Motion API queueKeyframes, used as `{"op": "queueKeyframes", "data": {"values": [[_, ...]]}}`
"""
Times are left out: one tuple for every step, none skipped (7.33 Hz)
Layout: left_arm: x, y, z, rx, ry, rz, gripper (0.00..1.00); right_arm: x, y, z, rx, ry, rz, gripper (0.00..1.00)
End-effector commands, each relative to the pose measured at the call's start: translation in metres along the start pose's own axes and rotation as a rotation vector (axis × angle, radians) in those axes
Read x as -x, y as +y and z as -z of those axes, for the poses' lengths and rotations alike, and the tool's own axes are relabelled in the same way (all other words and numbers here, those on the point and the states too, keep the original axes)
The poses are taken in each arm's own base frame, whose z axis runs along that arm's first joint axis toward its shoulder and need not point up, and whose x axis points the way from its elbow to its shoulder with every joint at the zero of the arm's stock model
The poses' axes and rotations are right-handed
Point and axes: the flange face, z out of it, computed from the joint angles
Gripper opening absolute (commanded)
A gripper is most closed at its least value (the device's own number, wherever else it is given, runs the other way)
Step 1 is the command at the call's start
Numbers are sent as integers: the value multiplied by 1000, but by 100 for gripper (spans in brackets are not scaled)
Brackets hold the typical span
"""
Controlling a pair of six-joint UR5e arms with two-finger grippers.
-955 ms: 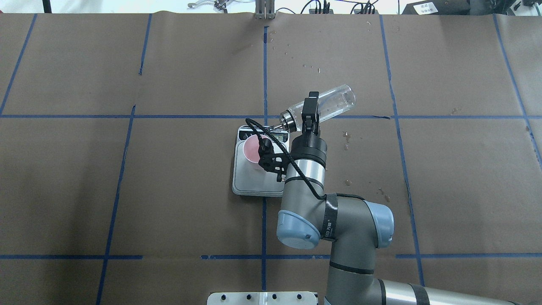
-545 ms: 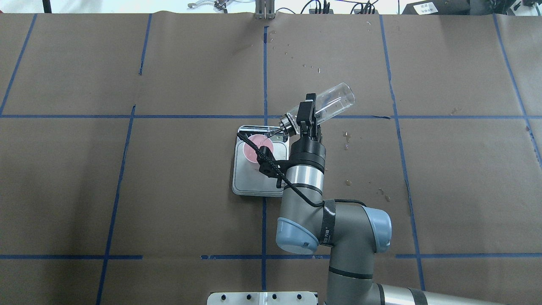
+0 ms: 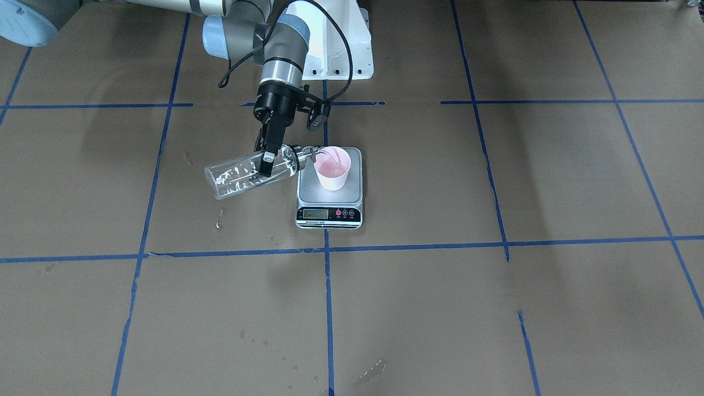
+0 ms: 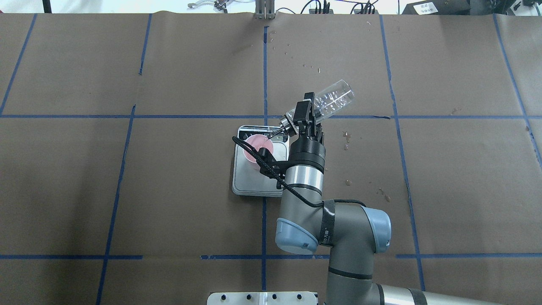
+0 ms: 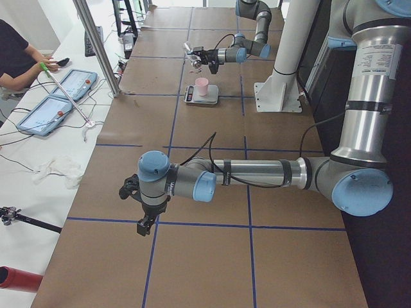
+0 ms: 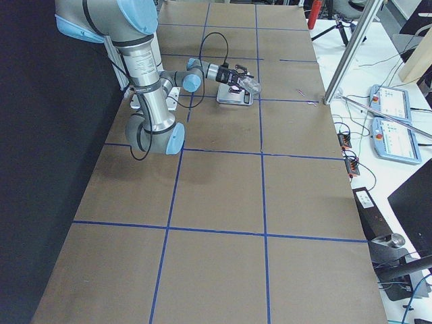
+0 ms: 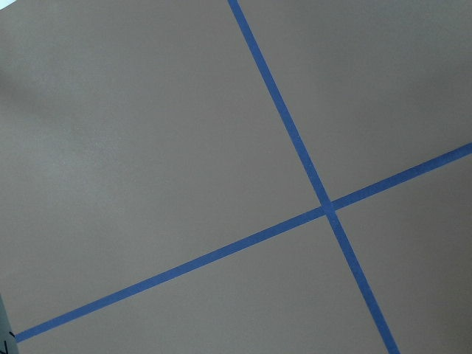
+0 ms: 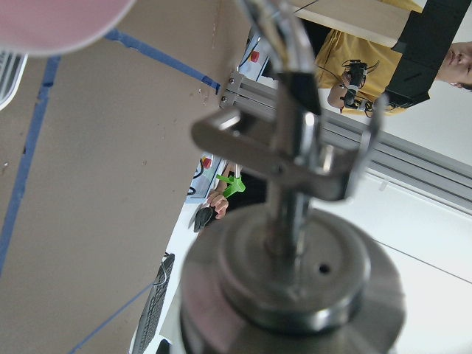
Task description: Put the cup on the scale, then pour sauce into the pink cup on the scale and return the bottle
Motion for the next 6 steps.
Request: {"op": "queueKeyframes", "data": {"values": [[0,0,0,-1,0,-1,100,-6,1,0,21,42,169,0],[0,0,0,0,1,0,100,-8,2,0,31,57,231,0],[0,0,0,0,1,-1,100,-9,3,0,41,69,287,0],[1,1,-2,2,2,0,100,-11,3,0,42,70,318,0],[2,2,-4,5,3,3,100,-12,3,0,41,71,319,0],[2,2,-3,4,4,2,100,-15,3,1,36,72,295,0]]}}
